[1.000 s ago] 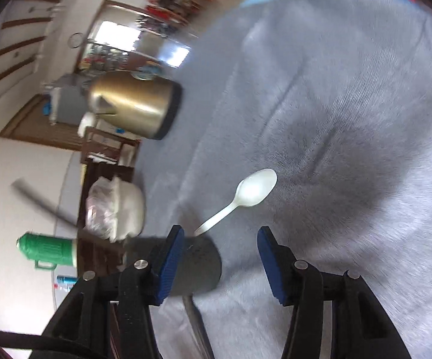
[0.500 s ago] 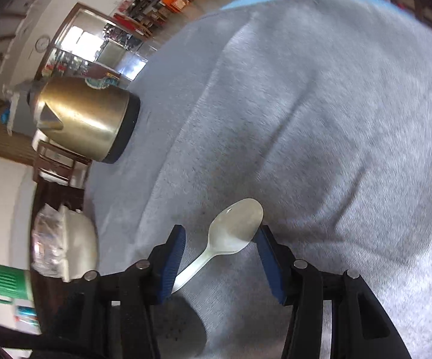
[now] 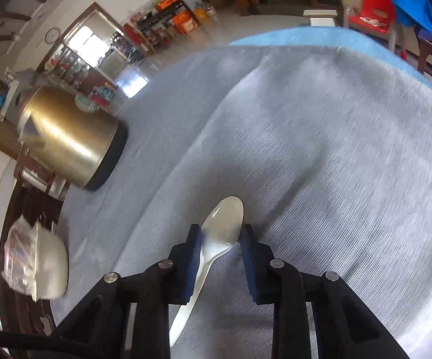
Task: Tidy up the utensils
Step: 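Carry the white spoon in the right tool toward the grey holder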
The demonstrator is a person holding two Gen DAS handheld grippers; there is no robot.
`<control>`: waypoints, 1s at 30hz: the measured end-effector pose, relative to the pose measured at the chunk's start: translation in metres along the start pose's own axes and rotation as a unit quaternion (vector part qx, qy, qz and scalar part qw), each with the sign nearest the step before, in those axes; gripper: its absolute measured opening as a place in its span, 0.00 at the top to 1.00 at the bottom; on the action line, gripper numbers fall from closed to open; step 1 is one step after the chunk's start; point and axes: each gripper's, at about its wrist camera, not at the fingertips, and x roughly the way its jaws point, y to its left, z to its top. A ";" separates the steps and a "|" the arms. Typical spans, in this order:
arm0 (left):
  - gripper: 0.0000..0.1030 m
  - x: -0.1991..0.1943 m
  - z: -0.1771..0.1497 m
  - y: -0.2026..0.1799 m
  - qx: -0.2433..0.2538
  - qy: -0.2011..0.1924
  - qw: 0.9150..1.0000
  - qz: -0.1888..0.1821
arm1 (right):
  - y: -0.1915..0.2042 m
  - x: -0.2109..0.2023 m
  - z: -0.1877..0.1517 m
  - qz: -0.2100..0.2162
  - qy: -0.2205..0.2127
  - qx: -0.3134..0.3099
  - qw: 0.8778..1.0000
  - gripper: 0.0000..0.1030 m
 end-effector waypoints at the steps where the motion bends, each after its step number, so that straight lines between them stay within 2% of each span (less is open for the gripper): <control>1: 0.34 0.000 0.001 -0.001 0.001 0.000 1.000 0.000 | -0.003 -0.001 0.004 0.000 -0.003 0.006 1.000 0.73; 6: 0.34 0.006 0.006 -0.008 0.004 0.005 1.000 -0.003 | -0.040 -0.024 0.021 0.034 -0.019 0.032 0.999 0.73; 12: 0.34 0.009 0.014 -0.035 0.021 0.006 1.000 -0.020 | -0.063 -0.084 0.013 0.107 -0.081 0.028 0.991 0.73; 16: 0.34 0.007 0.017 -0.048 0.024 0.008 0.999 -0.025 | -0.052 -0.143 0.000 0.141 -0.141 -0.032 0.980 0.73; 23: 0.34 -0.004 0.017 -0.048 0.011 -0.003 1.000 -0.014 | -0.020 -0.230 -0.032 0.178 -0.220 -0.133 0.950 0.74; 28: 0.34 -0.012 0.015 -0.045 0.005 -0.006 1.000 -0.014 | 0.023 -0.261 -0.064 0.200 -0.231 -0.190 0.933 0.75; 30: 0.34 -0.016 0.013 -0.044 0.004 -0.007 1.000 -0.017 | 0.043 -0.260 -0.074 0.200 -0.231 -0.210 0.929 0.75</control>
